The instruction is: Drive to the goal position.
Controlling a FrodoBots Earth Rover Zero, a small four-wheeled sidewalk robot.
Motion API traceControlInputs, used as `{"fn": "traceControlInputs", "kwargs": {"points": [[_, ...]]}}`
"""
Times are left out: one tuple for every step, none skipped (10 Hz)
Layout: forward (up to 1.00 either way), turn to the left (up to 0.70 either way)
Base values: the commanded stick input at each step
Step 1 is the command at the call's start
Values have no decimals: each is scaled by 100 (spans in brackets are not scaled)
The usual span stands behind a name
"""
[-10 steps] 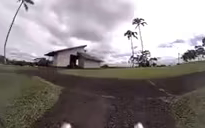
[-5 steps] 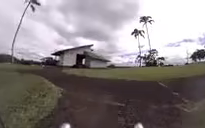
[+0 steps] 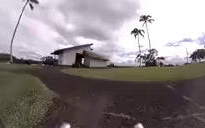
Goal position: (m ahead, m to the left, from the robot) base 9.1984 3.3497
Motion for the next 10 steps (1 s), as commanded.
{"fn": "traceControlInputs", "kwargs": {"points": [[70, 24], [70, 13], [70, 2], [70, 0], [70, 0], [70, 9], [70, 35], [70, 35], [70, 35], [70, 35]]}}
